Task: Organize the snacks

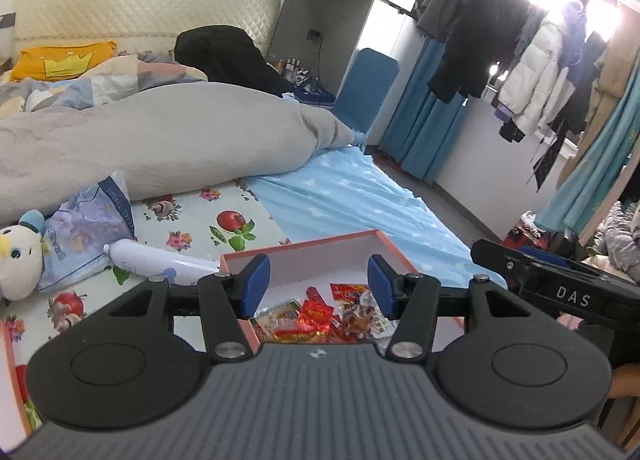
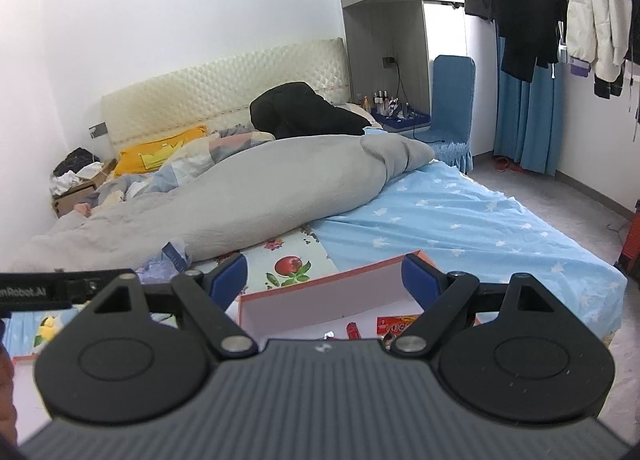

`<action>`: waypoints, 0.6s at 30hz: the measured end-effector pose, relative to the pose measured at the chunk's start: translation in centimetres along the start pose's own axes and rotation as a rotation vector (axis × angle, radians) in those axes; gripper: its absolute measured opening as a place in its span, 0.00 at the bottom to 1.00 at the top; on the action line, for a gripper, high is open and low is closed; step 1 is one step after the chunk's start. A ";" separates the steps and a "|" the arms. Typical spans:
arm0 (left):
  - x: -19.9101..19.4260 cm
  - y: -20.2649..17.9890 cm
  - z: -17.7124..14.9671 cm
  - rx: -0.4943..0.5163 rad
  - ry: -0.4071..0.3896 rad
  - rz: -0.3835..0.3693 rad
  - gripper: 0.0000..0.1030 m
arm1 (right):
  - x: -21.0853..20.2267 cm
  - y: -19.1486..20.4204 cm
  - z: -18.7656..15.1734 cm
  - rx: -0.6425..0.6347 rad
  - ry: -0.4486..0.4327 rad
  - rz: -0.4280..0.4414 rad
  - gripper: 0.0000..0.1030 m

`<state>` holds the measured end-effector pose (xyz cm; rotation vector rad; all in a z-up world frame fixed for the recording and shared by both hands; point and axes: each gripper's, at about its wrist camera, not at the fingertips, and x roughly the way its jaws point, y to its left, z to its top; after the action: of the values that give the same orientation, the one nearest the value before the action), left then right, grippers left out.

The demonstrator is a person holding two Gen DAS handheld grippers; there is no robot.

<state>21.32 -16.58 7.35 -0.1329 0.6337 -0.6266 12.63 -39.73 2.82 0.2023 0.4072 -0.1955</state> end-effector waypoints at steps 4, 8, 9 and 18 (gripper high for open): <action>-2.4 -0.5 -1.6 0.010 -0.018 0.014 0.58 | -1.6 -0.2 -1.2 0.010 0.003 0.006 0.83; -4.4 -0.8 -3.2 0.012 -0.051 0.039 0.58 | -3.1 -0.2 -2.7 0.016 0.008 0.013 0.83; -4.8 -0.8 -3.6 0.005 -0.057 0.045 0.58 | -3.3 -0.2 -3.1 0.016 0.011 0.013 0.83; -7.0 -2.5 -7.9 0.042 -0.080 0.076 0.58 | -5.1 0.4 -7.5 -0.023 0.011 0.003 0.83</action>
<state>10.99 -14.01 5.32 -0.0938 0.5455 -0.5585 5.29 -36.88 -1.79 0.1809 0.4197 -0.1871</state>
